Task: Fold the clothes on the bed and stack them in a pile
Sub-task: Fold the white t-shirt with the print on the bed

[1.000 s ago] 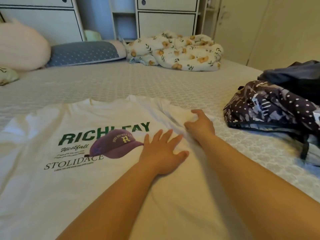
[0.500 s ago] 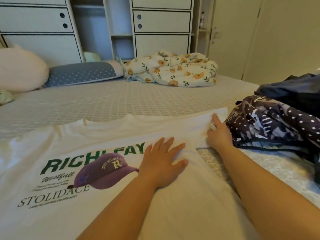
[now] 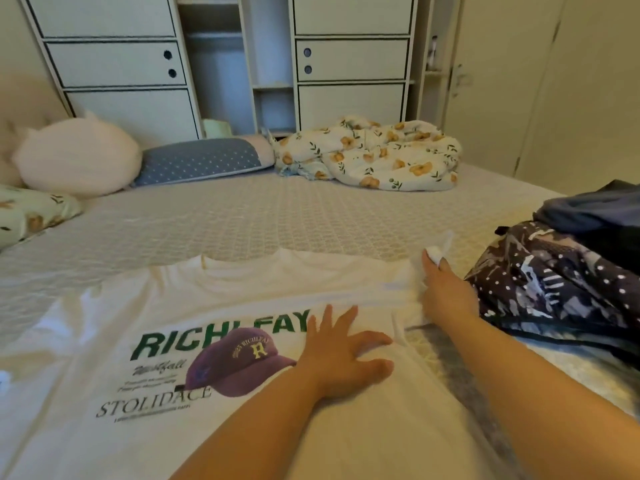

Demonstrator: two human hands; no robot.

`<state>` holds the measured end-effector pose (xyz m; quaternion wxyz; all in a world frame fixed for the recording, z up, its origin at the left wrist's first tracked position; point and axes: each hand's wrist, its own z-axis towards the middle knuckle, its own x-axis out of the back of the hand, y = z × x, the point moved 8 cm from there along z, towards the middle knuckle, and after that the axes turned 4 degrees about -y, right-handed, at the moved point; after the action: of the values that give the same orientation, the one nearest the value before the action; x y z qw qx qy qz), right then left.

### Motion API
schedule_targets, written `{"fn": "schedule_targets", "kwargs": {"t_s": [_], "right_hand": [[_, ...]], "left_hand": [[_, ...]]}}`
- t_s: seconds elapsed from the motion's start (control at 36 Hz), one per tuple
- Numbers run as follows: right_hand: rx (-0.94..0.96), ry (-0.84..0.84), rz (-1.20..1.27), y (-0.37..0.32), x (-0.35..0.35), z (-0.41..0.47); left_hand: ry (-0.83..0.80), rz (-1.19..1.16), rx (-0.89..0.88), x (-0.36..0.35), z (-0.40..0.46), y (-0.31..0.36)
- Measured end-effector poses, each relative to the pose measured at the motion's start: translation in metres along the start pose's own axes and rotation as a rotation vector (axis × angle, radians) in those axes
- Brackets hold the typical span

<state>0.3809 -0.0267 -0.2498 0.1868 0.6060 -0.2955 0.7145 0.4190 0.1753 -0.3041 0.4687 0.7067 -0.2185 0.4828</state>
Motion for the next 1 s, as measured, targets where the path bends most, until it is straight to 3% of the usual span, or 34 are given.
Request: {"fn": "schedule_targets", "kwargs": {"t_s": [0.08, 0.17, 0.28, 0.39, 0.47, 0.56, 0.61, 0.69, 0.83, 0.89, 1.0], "right_hand": [[-0.011, -0.021, -0.026, -0.011, 0.024, 0.009], [0.098, -0.061, 0.003, -0.049, 0.039, 0.010], [0.304, -0.143, 0.218, -0.132, 0.050, -0.002], [0.563, -0.439, 0.517, -0.220, 0.036, -0.040], [0.567, -0.639, 0.702, -0.240, 0.017, -0.054], [0.411, -0.480, 0.829, -0.220, 0.018, -0.035], [0.294, -0.340, 0.728, -0.195, 0.014, -0.016], [0.177, -0.234, 0.428, -0.165, -0.001, -0.001], [0.028, -0.200, 0.334, -0.148, -0.029, 0.011], [-0.047, -0.205, 0.281, -0.142, -0.040, 0.016], [-0.163, -0.273, 0.426, -0.135, -0.052, 0.025]], "left_hand": [[0.078, -0.236, 0.081, 0.026, 0.013, 0.001], [0.206, -0.880, 0.260, 0.059, 0.016, -0.009], [0.459, -1.352, 0.341, 0.095, 0.003, -0.042], [0.632, -1.660, 0.436, 0.113, -0.023, -0.090], [0.698, -1.463, 0.630, 0.112, -0.046, -0.134], [0.668, -1.149, 0.708, 0.105, -0.058, -0.160], [0.629, -0.876, 0.721, 0.107, -0.061, -0.163], [0.613, -0.537, 0.652, 0.114, -0.057, -0.156], [0.473, -0.069, 0.500, 0.104, -0.040, -0.140], [0.456, -0.016, 0.479, 0.101, -0.036, -0.141], [0.519, 0.012, 0.426, 0.124, -0.030, -0.141]]}}
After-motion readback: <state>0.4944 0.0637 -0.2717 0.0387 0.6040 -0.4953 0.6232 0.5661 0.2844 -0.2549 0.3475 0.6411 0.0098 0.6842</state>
